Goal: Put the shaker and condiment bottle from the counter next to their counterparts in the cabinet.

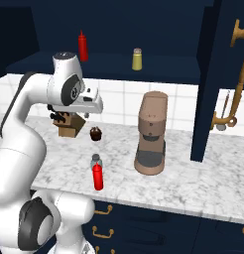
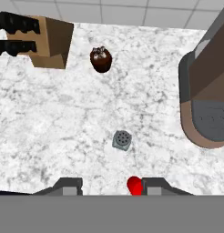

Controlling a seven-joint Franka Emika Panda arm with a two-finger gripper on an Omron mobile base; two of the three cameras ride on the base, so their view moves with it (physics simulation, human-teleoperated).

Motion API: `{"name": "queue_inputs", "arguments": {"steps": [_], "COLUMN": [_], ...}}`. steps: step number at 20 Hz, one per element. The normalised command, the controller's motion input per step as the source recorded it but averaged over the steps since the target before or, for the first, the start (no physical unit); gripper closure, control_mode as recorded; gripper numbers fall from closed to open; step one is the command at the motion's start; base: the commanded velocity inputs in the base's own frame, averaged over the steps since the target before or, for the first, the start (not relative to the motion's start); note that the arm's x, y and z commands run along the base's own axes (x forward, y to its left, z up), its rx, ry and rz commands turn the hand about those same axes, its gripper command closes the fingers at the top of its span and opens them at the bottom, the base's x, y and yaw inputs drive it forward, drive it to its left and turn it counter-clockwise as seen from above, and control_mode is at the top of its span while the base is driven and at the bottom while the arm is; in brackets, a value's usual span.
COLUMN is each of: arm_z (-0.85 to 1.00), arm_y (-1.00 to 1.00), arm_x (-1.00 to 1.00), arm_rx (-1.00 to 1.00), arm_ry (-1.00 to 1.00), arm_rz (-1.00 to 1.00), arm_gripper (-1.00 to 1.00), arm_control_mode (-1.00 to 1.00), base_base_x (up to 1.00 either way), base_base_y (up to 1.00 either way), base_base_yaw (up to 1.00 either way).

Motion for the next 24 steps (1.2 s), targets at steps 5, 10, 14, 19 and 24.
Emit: {"name": "queue_inputs", "arguments": {"steps": [5, 10, 14, 19, 24], "arm_z": [-0.12, -0.31, -0.35, -0.47, -0.61], "arm_y": [-0.02, -0.15, -0.26, -0.36, -0.49], "arm_x": [-0.10, -0.35, -0.24, -0.23, -0.33], "arm_rx": [0.01, 0.08, 0.14, 0.04, 0.07], "arm_ry": [-0.08, -0.20, -0.24, -0.19, -0.20], "arm_rz": [0.02, 0.24, 0.33, 0.28, 0.15], "arm_gripper": [-1.00, -1.00, -1.00, -1.00, -1.00], "arm_control_mode": [-1.00, -1.00, -1.00, -1.00, -1.00], "base_base_x": [0.00, 0.00, 0.00, 0.00, 0.00], "base_base_y": [0.00, 0.00, 0.00, 0.00, 0.00], "base_base_yaw": [0.00, 0.00, 0.00, 0.00, 0.00]}}
